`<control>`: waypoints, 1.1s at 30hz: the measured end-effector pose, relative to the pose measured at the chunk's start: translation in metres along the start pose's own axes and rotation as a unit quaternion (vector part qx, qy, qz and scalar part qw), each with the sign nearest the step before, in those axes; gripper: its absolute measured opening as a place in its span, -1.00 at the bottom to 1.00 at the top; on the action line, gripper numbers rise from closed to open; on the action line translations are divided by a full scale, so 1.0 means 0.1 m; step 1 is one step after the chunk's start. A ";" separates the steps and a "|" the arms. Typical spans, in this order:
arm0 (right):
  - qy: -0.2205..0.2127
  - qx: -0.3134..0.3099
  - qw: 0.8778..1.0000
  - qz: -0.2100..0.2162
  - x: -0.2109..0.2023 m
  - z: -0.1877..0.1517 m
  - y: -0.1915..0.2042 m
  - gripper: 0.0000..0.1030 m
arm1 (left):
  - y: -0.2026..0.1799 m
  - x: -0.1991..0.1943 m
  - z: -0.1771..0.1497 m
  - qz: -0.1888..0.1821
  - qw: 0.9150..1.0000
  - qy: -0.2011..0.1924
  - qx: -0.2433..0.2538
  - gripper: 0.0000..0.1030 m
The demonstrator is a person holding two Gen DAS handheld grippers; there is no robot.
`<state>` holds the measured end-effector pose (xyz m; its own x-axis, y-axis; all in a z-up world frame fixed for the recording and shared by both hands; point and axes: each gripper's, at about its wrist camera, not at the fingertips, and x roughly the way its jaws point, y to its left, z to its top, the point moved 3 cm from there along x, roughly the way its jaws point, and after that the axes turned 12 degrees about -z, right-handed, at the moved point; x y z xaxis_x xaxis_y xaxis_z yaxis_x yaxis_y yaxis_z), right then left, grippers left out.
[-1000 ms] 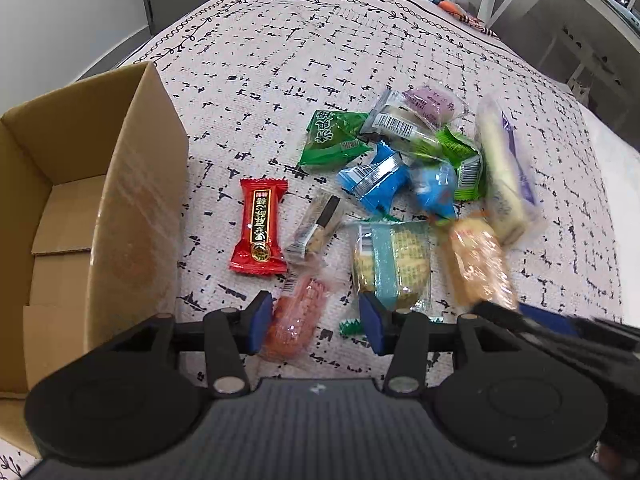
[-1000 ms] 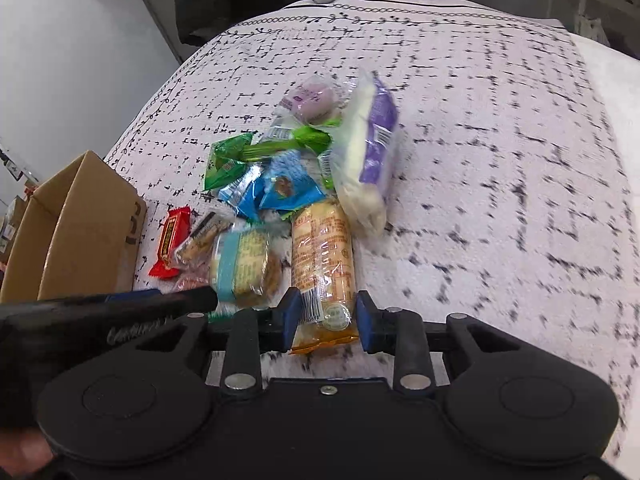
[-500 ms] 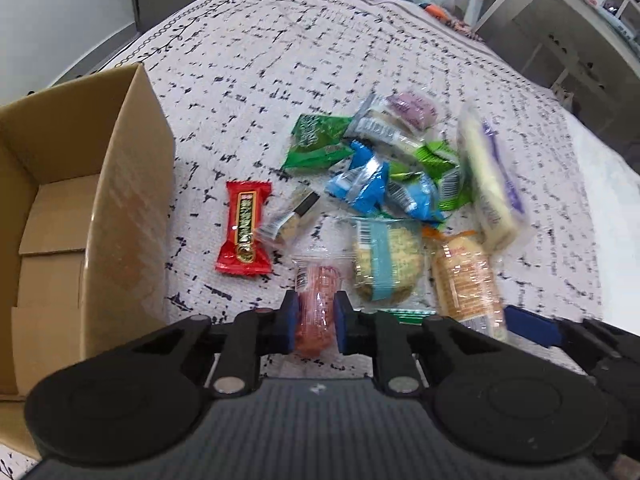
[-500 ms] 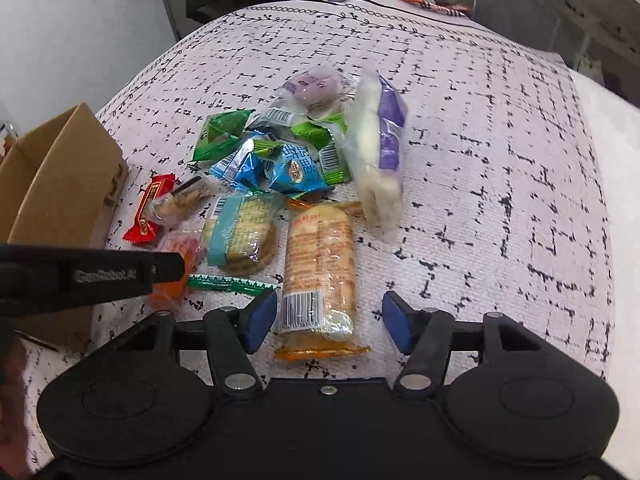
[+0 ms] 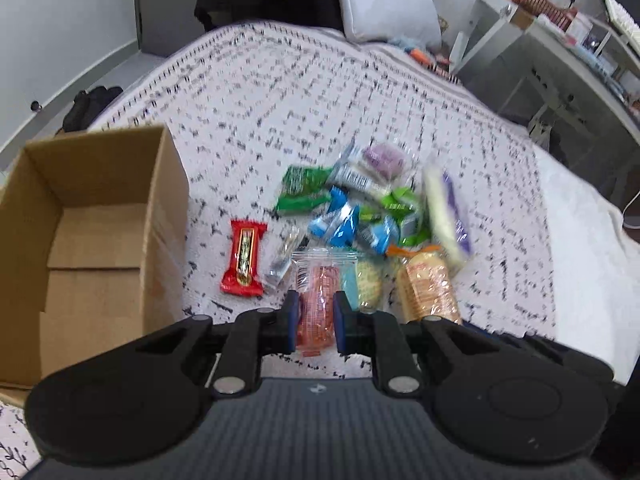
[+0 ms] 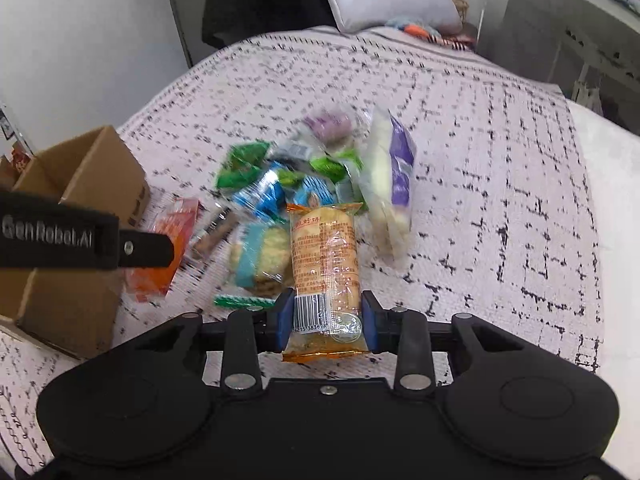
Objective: Organize snacks
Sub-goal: 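Grasp the orange cake packet with right gripper while left grasps pink jelly stick, then carry both held snacks over the cardboard box and release them inside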
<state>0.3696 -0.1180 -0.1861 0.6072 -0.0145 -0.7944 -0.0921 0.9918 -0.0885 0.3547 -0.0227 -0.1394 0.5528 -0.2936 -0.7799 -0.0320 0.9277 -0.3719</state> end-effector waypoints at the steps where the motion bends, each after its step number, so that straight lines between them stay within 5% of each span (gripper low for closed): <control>1: -0.006 -0.004 1.000 -0.001 -0.05 0.00 0.01 -0.35 | -0.02 -0.04 0.02 0.000 1.000 -0.004 -0.001 -0.67; 22: -0.083 -0.017 0.996 -0.016 -1.03 0.17 0.09 -0.35 | -0.10 -0.67 0.13 -0.045 0.996 -0.060 -0.040 -0.68; 33: -0.112 -0.023 0.993 -0.013 -1.32 0.35 0.34 -0.35 | 0.24 -1.03 0.21 -0.073 0.992 -0.093 -0.050 -0.68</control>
<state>0.3137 -0.0777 -0.0635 0.7699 -0.0065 -0.6382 -0.1067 0.9846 -0.1387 0.3140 0.0347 -0.0574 0.7006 -0.3667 -0.6121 -0.0177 0.8486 -0.5287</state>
